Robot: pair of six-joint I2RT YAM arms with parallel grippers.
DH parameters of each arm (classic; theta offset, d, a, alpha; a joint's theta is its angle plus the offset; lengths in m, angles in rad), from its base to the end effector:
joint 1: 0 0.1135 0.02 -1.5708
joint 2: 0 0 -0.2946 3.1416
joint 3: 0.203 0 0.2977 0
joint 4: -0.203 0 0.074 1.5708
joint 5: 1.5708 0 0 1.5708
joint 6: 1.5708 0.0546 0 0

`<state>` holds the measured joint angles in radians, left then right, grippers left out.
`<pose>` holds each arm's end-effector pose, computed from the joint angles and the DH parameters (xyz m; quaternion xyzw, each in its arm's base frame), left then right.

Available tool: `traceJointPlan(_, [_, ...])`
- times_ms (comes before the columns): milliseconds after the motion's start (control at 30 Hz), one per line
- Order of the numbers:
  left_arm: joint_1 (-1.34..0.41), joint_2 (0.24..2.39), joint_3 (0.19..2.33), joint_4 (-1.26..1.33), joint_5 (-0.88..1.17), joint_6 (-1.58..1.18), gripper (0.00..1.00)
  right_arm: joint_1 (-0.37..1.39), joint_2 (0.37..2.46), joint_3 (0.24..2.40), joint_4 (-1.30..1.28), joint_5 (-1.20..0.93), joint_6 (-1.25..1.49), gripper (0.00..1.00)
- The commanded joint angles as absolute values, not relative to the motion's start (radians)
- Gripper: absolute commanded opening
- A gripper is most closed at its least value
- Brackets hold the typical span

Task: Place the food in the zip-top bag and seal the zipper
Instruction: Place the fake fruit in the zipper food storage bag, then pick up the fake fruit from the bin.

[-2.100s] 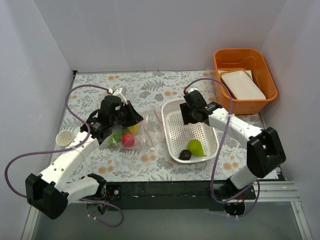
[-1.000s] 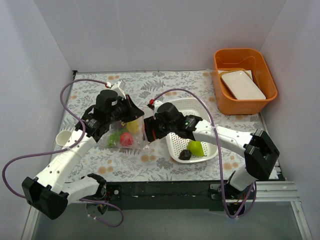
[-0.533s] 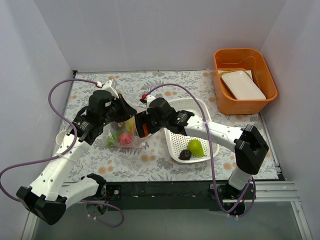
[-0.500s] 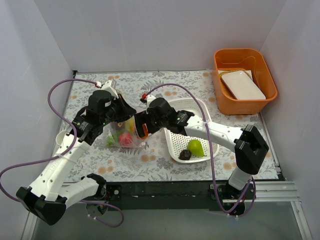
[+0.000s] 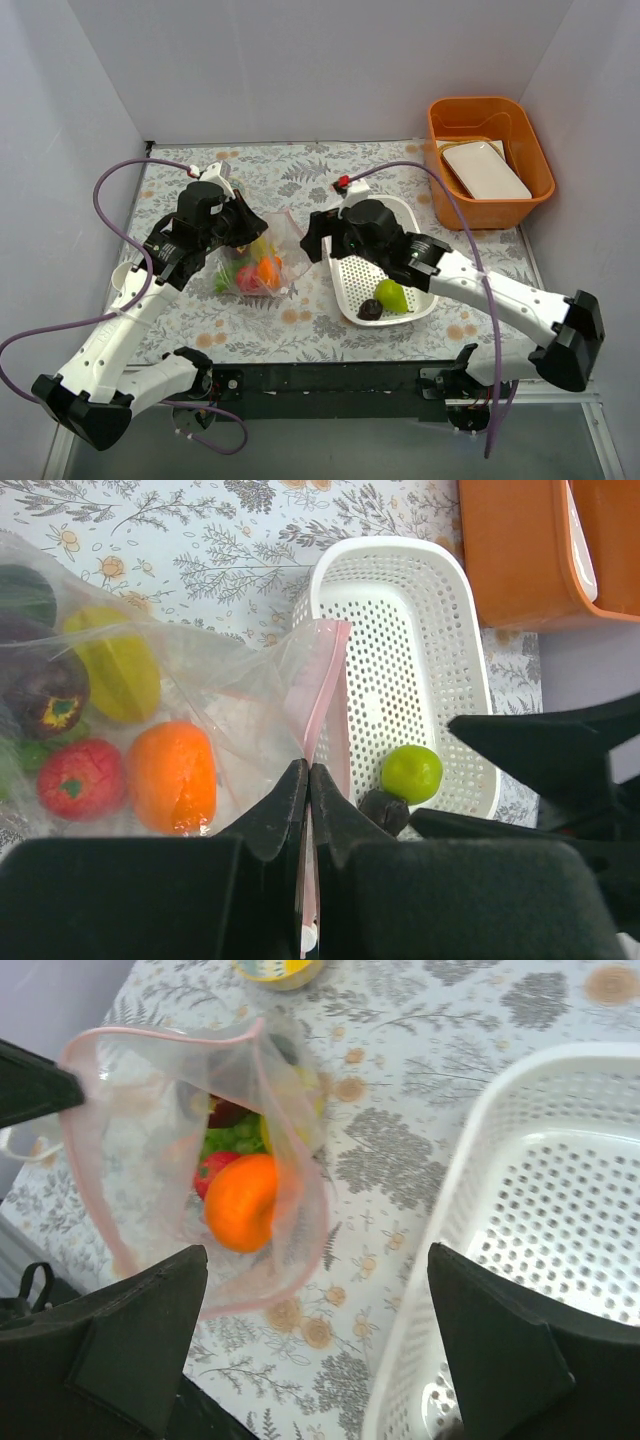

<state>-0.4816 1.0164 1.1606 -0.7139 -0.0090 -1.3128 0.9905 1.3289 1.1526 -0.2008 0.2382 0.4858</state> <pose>0.2246 -0.1168 0.3959 -0.3562 0.8018 -0.3726 0.3024 0.2110 0.2983 0.3607 -0.1404 0.8119 0.3028 0.4789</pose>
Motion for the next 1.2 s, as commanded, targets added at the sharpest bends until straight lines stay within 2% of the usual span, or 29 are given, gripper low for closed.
traceJointPlan(0, [-0.486,0.989,1.183,-0.710,-0.020,-1.301,0.00,0.988,1.205,1.059,-0.319,0.463,0.540,0.98])
traceJointPlan(267, [-0.486,0.986,1.138,-0.675,0.041,-1.295,0.00,0.982,1.163,0.934,-0.603,0.509,0.660,0.98])
traceJointPlan(500, [-0.486,0.985,1.123,-0.667,0.048,-1.292,0.00,0.980,1.160,0.822,-0.640,0.479,0.727,0.98])
traceJointPlan(833, [-0.486,0.988,1.103,-0.655,0.063,-1.289,0.00,0.930,1.238,0.798,-0.684,0.512,0.756,0.98])
traceJointPlan(967, [-0.486,0.989,1.104,-0.655,0.064,-1.285,0.00,0.867,1.266,0.778,-0.638,0.476,0.720,0.91])
traceJointPlan(1100, [-0.486,0.989,1.106,-0.658,0.064,-1.282,0.00,0.821,1.272,0.765,-0.575,0.422,0.672,0.81])
traceJointPlan(1167, [-0.486,0.989,1.104,-0.661,0.066,-1.281,0.00,0.799,1.270,0.762,-0.554,0.403,0.658,0.72])
